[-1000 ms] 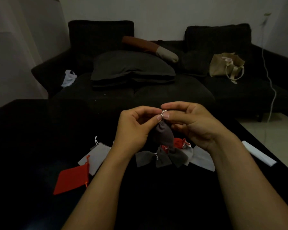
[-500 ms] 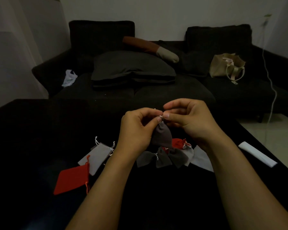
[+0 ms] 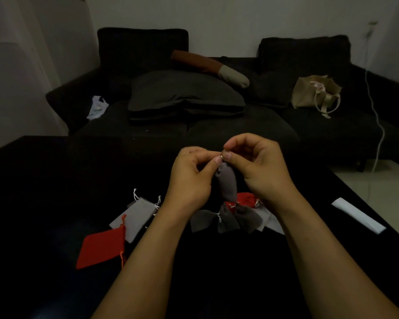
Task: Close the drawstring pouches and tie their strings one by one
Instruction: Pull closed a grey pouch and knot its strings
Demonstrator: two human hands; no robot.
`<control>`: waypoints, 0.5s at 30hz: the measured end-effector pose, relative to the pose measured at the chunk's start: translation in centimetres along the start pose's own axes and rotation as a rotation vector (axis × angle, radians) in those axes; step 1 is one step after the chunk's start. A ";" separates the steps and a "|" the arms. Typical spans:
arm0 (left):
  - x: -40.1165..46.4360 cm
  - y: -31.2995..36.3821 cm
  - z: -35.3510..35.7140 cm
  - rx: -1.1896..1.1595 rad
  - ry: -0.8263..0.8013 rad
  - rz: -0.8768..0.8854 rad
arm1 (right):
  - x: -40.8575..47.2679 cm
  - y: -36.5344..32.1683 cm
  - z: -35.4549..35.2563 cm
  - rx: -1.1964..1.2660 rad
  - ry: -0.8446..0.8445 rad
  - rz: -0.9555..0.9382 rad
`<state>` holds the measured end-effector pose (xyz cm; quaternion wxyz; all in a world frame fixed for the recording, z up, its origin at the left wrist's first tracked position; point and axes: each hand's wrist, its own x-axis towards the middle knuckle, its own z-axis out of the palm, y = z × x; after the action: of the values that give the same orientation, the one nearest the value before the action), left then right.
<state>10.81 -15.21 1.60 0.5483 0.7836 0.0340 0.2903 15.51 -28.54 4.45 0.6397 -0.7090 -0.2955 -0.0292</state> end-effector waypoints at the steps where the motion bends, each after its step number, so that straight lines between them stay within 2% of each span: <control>1: 0.1 -0.1 0.0 0.026 0.021 0.007 | 0.0 0.1 0.1 0.015 0.003 -0.001; 5: -0.1 0.0 0.1 -0.113 -0.014 -0.007 | 0.0 0.4 0.4 0.039 0.023 0.007; 12: -0.3 -0.2 0.4 -0.149 0.025 -0.017 | 0.0 0.4 0.2 0.016 0.034 0.011; 15: -0.1 -0.6 0.5 -0.077 0.067 0.023 | 0.0 0.5 0.2 0.045 0.035 0.028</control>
<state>11.17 -15.42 0.89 0.5730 0.7522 0.0321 0.3239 15.66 -28.34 3.96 0.6608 -0.6980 -0.2747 -0.0261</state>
